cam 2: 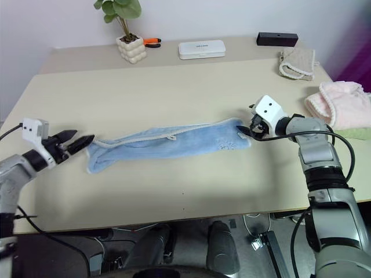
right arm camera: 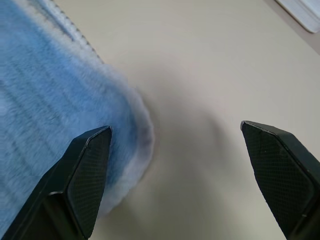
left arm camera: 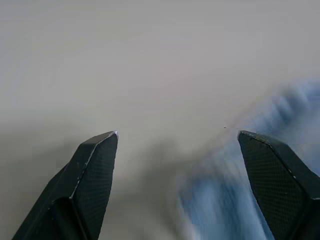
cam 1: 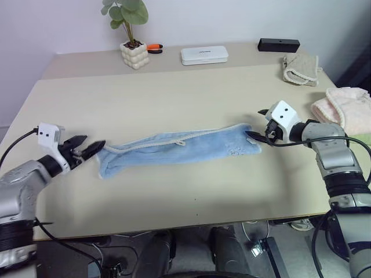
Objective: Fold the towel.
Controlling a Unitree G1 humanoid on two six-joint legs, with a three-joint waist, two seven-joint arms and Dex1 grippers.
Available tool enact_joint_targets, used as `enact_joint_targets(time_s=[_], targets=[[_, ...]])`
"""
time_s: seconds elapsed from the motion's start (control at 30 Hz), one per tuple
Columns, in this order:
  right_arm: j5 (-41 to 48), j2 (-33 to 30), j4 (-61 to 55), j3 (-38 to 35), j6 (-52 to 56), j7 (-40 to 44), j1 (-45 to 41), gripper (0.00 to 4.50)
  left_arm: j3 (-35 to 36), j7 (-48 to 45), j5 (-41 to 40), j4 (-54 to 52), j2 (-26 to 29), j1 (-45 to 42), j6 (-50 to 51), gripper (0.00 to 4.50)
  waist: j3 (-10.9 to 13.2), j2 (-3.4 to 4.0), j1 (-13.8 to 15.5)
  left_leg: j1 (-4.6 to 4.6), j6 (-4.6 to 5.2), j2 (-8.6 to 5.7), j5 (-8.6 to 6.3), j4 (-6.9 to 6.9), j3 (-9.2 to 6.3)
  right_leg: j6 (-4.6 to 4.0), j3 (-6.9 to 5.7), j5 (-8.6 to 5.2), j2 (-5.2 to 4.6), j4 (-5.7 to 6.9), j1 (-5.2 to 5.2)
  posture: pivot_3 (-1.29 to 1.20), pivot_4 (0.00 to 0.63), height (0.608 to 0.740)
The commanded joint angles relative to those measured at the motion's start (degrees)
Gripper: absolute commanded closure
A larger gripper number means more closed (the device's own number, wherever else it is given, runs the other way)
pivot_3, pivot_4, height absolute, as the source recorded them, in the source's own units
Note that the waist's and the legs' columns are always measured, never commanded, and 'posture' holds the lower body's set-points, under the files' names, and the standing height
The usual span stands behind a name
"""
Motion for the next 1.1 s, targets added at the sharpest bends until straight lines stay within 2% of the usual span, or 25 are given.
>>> enact_joint_targets(time_s=[0.03, 0.17, 0.3, 0.4, 0.53, 0.67, 0.77, 0.83, 0.97, 1.1], targets=[[1.06, -0.18, -4.14, -1.43, 0.70, -0.76, 0.39, 0.30, -3.63, -5.21, 3.49, -0.53, 2.78, -0.50, -5.13, 0.58, 0.00, 0.00, 0.39, 0.00, 0.02, 0.00, -0.01, 0.00, -0.01, 0.00, 0.00, 0.00, 0.00, 0.00, 0.02, 0.00, 0.150, 0.740], [1.17, 0.47, -5.86, -1.47, 1.79, -1.20, 1.30, 0.30, -8.12, -5.81, 8.85, 3.02, 3.22, -3.28, -10.51, 0.58, 0.00, 0.00, 0.43, 0.02, 0.02, -0.01, -0.01, 0.06, -0.02, -0.01, -0.01, 0.01, 0.00, -0.01, 0.09, 0.00, 0.150, 0.740], [1.45, 0.86, -7.65, -1.76, 2.99, -1.90, 2.23, 0.30, -12.25, -0.01, 15.27, 10.36, -0.14, -9.17, -15.83, 0.58, 0.00, -0.02, 0.39, 0.02, 0.02, -0.02, -0.01, 0.04, -0.04, 0.00, -0.02, 0.01, 0.00, 0.03, 0.05, 0.00, 0.150, 0.740], [1.79, 0.69, -9.24, -2.35, 3.86, -2.33, 3.22, 0.30, -11.30, 8.67, 18.45, 17.28, -3.65, -13.90, -19.25, 0.58, 0.01, -0.02, 0.18, 0.02, 0.01, -0.03, 0.00, 0.04, -0.01, 0.04, -0.01, 0.04, -0.02, 0.02, 0.04, 0.00, 0.150, 0.740], [2.40, 0.39, -11.38, -2.97, 5.17, -2.78, 4.40, 0.30, -7.70, 13.16, 15.40, 21.00, -7.30, -17.90, -17.26, 0.58, 0.00, -0.05, 0.10, 0.01, 0.01, -0.03, 0.00, 0.07, -0.03, 0.06, -0.02, 0.05, 0.00, 0.03, 0.03, 0.00, 0.150, 0.740], [4.42, 0.10, -15.35, -4.82, 8.54, -3.36, 6.48, 0.30, -5.43, 11.48, 11.45, 17.72, -8.38, -16.77, -14.96, 0.58, 0.00, -0.05, 0.14, 0.01, 0.01, -0.02, 0.00, 0.08, -0.01, 0.06, -0.01, 0.05, -0.01, 0.01, 0.03, 0.00, 0.150, 0.740], [16.44, 1.45, -28.42, -12.57, 24.77, -3.87, 12.33, 0.14, 0.23, 8.51, 3.67, 10.83, -7.59, -12.63, -9.48, 0.58, 0.00, -0.05, 0.28, -0.04, 0.02, -0.01, 0.00, 0.08, -0.06, 0.06, -0.01, 0.05, -0.02, 0.00, 0.02, 0.00, 0.150, 0.740], [23.15, 2.47, -35.47, -16.89, 33.89, -5.79, 15.68, 0.14, 1.46, 6.66, 1.72, 6.10, -6.34, -8.97, -7.22, 0.58, 0.00, -0.05, 0.22, -0.05, 0.03, 0.00, -0.01, 0.07, -0.11, 0.06, -0.01, 0.05, -0.01, -0.03, 0.01, 0.00, 0.150, 0.740], [36.90, 6.13, -47.18, -25.03, 52.47, -12.51, 22.45, 0.14, 2.76, 2.06, -1.01, -5.25, -3.19, 0.68, -3.96, 0.58, -0.01, -0.04, 0.42, -0.04, 0.11, 0.00, -0.07, 0.05, -0.11, 0.05, 0.01, 0.05, -0.03, -0.04, 0.03, 0.00, 0.150, 0.740], [48.63, 14.48, -53.55, -32.37, 68.04, -24.26, 26.77, 0.14, 2.34, -0.36, -2.08, -15.45, -0.49, 8.33, -1.54, 0.58, -0.03, -0.05, 0.78, -0.02, 0.12, 0.02, -0.09, 0.02, -0.20, 0.02, 0.01, 0.03, -0.01, -0.09, 0.10, 0.00, 0.150, 0.740]])
